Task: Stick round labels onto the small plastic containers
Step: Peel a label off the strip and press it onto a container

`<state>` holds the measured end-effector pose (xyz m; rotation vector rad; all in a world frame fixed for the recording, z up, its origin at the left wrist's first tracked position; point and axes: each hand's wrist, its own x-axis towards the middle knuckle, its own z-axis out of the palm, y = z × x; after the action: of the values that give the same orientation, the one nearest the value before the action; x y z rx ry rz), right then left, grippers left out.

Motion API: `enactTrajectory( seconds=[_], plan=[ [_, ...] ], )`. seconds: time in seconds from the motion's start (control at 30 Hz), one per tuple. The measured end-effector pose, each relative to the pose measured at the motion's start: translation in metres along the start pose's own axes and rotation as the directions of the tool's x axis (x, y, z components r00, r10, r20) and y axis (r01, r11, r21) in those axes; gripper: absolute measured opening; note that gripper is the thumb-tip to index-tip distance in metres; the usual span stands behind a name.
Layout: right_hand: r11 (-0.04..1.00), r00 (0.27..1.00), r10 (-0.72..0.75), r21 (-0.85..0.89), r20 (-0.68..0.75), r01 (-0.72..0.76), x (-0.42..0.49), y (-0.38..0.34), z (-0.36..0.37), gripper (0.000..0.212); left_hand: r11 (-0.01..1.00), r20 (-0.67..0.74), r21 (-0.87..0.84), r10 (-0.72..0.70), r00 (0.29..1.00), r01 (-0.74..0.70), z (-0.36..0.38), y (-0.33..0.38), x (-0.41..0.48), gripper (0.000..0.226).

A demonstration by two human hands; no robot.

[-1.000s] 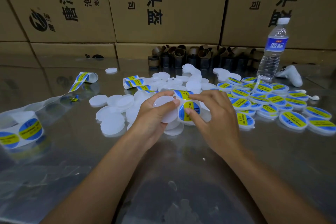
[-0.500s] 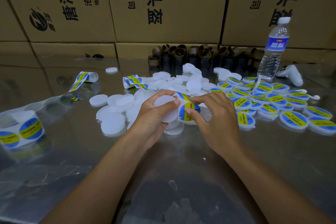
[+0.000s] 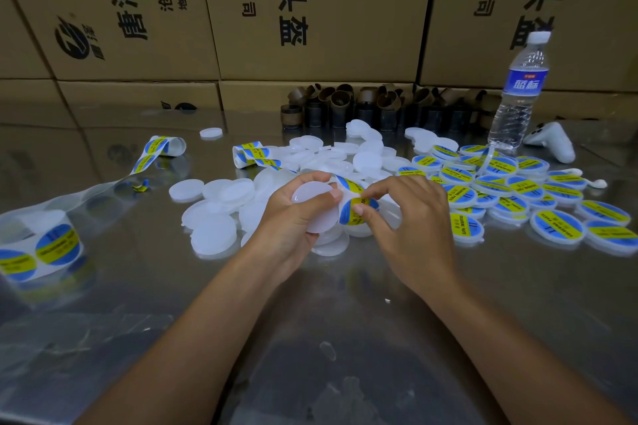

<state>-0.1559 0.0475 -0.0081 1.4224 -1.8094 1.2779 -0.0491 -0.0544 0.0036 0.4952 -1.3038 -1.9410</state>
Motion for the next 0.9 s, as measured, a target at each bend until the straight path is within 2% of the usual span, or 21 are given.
enactTrajectory(
  seconds=[0.2,0.4,0.67,0.8,0.9],
  plan=[
    [1.0,0.998,0.018,-0.004,0.057,-0.018,0.0,0.0,0.0,0.002,0.992,-0.123,0.123,0.031,0.992,-0.016,-0.001,-0.005,0.002,0.017],
    [0.998,0.997,0.028,0.049,0.072,-0.032,-0.001,-0.004,0.002,0.005,0.97,-0.272,0.241,0.083,0.959,-0.016,-0.003,-0.006,0.003,0.017],
    [0.952,0.993,0.116,0.282,0.024,-0.119,0.003,-0.011,-0.003,0.01,0.953,-0.315,0.291,0.174,0.933,-0.08,-0.005,-0.007,0.006,0.022],
    [0.881,0.973,0.23,0.422,0.013,-0.214,0.006,-0.011,-0.005,0.015,0.939,-0.307,0.327,0.209,0.928,-0.103,-0.005,-0.008,0.007,0.024],
    [0.845,0.953,0.302,0.462,0.002,-0.268,0.008,-0.01,-0.007,0.018,0.908,-0.306,0.393,0.279,0.91,-0.146,-0.005,-0.007,0.006,0.026]
  ],
)
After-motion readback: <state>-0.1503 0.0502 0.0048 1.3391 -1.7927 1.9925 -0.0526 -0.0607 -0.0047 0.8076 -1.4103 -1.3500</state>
